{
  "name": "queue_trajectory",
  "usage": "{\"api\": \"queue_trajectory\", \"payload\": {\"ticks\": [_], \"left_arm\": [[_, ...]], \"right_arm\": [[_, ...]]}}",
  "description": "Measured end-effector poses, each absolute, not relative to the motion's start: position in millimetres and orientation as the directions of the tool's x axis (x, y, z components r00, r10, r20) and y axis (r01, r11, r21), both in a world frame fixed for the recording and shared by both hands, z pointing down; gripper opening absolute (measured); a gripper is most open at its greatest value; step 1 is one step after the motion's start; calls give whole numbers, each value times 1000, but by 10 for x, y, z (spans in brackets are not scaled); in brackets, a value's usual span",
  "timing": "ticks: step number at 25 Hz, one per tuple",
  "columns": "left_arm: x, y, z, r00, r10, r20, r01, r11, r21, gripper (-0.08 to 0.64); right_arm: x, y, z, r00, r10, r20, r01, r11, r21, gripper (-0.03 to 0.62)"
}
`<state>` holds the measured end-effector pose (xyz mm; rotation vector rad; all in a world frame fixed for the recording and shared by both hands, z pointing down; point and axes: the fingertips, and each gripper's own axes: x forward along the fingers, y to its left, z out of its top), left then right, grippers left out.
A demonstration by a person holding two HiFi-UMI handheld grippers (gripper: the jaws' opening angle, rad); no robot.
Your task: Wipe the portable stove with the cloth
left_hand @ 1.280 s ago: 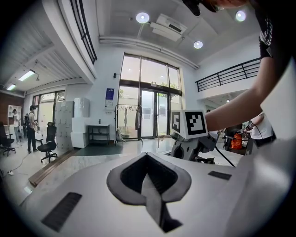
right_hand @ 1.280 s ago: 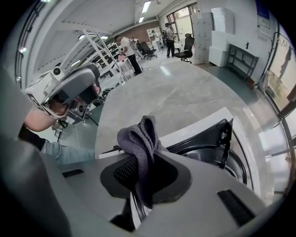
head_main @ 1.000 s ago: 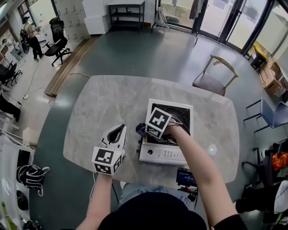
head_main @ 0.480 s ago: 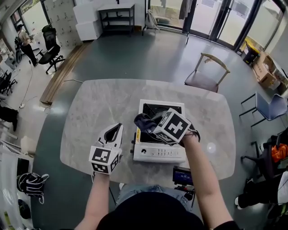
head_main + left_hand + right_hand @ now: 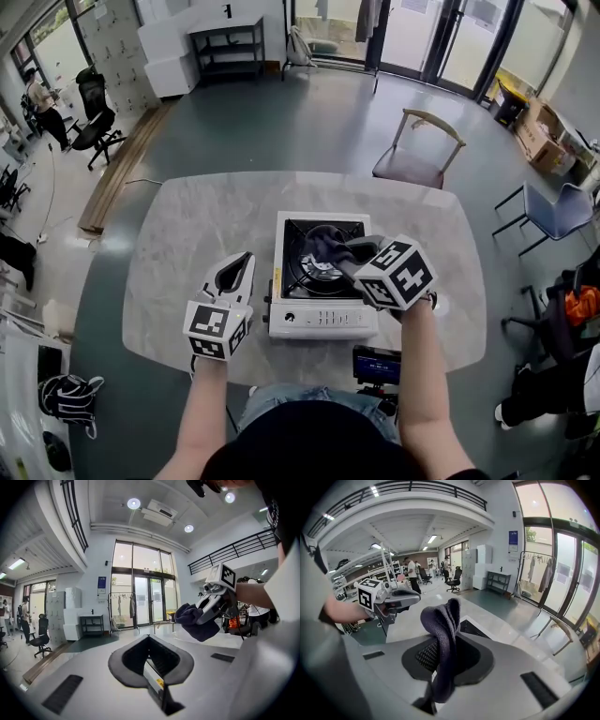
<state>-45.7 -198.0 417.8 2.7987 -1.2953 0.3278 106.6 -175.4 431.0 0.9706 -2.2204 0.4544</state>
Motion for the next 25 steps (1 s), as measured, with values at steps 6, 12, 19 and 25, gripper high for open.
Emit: {"api": "queue_trajectory", "payload": {"ticks": [6,12,19,25], "left_arm": [[-396,-1988,4109,630,-753,190,-759,-649,-55,11],[-381,-2085,3923,621,-773,130,-773,-632,-63,11],[-326,-2222,3752,610,-790,65,-789,-613,-41,11],[-309,-2285,3627,599,-801,15,-800,-599,-42,11]], "right_arm": [[1290,-1793,4183,-461,-648,606,-836,546,-52,67],[1610,-1709,3946,-356,-834,422,-909,414,51,67],[1957,-1506,3751,-251,-945,211,-954,278,110,67],[2240,-1336,3648,-157,-979,127,-978,172,119,67]]}}
